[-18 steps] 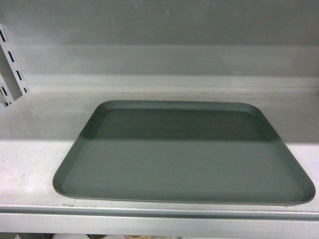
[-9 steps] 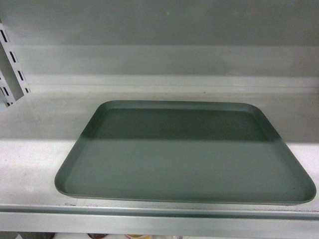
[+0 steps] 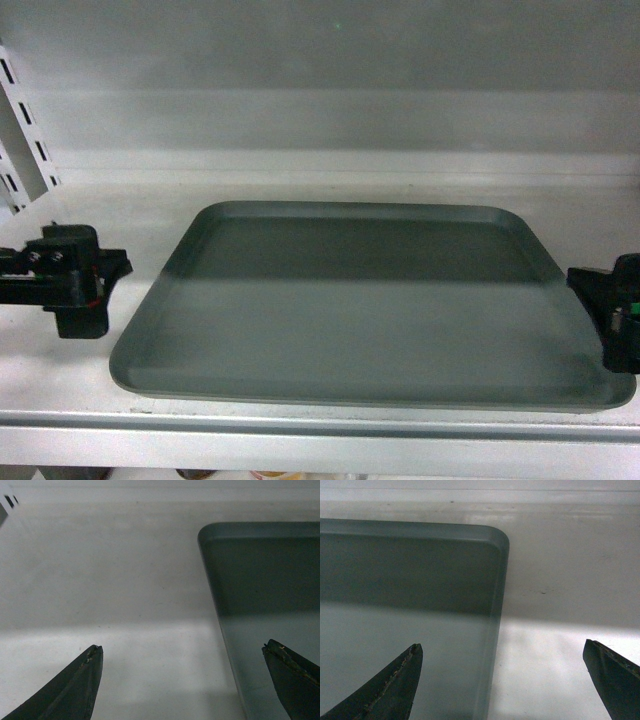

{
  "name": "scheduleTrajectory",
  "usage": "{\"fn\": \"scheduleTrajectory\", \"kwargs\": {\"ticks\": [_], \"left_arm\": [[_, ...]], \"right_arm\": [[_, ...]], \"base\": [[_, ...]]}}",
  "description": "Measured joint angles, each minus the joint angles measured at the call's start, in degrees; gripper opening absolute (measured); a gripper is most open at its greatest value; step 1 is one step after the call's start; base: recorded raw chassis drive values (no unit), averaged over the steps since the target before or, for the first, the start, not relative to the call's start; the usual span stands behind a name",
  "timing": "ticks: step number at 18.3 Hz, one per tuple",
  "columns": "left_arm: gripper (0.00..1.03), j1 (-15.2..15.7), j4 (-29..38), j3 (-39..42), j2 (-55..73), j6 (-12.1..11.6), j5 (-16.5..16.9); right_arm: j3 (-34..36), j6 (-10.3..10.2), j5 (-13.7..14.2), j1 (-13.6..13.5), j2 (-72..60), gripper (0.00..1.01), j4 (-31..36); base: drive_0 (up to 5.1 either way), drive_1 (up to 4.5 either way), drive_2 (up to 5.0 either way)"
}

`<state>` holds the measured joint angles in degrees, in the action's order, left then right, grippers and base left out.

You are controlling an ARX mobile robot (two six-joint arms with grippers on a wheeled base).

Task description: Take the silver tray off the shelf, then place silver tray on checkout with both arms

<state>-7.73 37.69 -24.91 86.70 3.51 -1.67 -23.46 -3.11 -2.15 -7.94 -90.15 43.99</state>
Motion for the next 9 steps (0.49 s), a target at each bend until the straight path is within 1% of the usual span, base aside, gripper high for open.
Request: {"fn": "scheduleTrajectory", "kwargs": {"ticks": [2, 3, 6, 9], "left_arm": [[0.98, -0.8, -0.2, -3.1, 5.2, 0.8, -0.1], [0.98, -1.1, -1.3, -5.5, 7.5, 1.1, 0.0], [0.98, -1.3, -4.1, -9.2, 9.3, 1.9, 0.1], [0.98, -1.5, -6.9, -11.3, 10.8, 2.2, 0.0]], "right_arm": [[-3.2, -0.6, 0.8, -0.7, -3.1, 0.98, -1.8], [-5.6, -1.1, 1.4, -1.1, -4.5, 0.98, -3.9], [-10.3, -2.1, 2.2, -1.1, -7.3, 0.98, -8.8], [-14.1, -2.7, 3.0, -1.1, -9.8, 0.98, -13.7]], "base": [[0.0, 0.00, 0.0], [0.0, 0.00, 0.0], [0.0, 0.00, 0.0], [0.0, 0.00, 0.0]]}}
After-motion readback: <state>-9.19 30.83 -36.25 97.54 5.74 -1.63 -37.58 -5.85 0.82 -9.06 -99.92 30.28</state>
